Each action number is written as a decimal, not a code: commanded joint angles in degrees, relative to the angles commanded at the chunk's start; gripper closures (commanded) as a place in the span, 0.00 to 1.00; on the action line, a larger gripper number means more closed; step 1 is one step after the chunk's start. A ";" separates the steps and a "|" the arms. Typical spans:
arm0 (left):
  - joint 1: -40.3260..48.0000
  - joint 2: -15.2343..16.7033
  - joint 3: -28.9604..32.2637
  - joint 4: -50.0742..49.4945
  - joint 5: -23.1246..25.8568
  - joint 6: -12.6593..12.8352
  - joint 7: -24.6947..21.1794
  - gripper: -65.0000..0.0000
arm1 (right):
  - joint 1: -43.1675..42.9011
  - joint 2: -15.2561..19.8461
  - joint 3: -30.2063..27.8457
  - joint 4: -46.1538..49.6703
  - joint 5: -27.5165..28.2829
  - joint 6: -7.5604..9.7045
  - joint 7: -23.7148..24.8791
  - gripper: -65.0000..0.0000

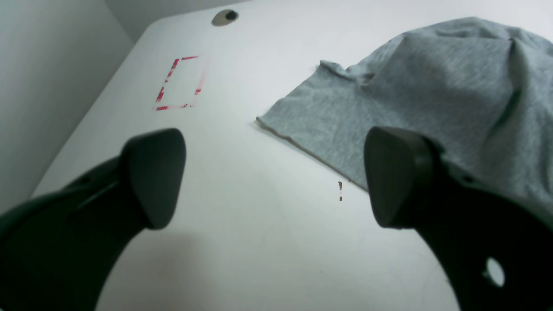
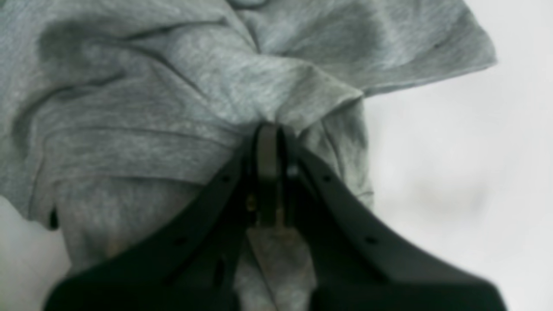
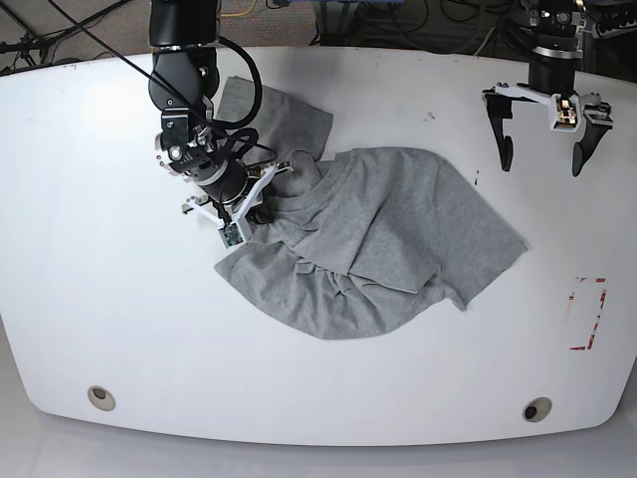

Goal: Fold the T-shirt properly
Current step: 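Pull the gripped fabric with the right gripper away from the shirt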

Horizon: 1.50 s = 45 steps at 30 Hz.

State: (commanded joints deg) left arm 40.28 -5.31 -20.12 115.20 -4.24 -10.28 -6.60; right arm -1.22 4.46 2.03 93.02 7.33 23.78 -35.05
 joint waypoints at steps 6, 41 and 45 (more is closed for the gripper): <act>0.08 0.12 0.94 0.15 0.00 -0.12 0.22 0.03 | 2.98 0.77 0.24 0.70 -0.21 -0.19 -0.25 0.98; -1.33 0.08 0.52 -0.17 0.20 -0.11 0.07 0.03 | -2.78 1.80 1.11 17.96 0.06 0.52 -6.90 1.00; -1.24 0.00 0.63 -0.13 0.24 -0.10 -0.08 0.03 | -3.74 2.02 1.20 17.44 -0.13 0.70 -6.97 0.99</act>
State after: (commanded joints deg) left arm 39.05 -5.31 -19.49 115.07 -4.00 -10.37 -6.68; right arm -4.96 6.47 3.23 110.46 7.20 24.48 -42.02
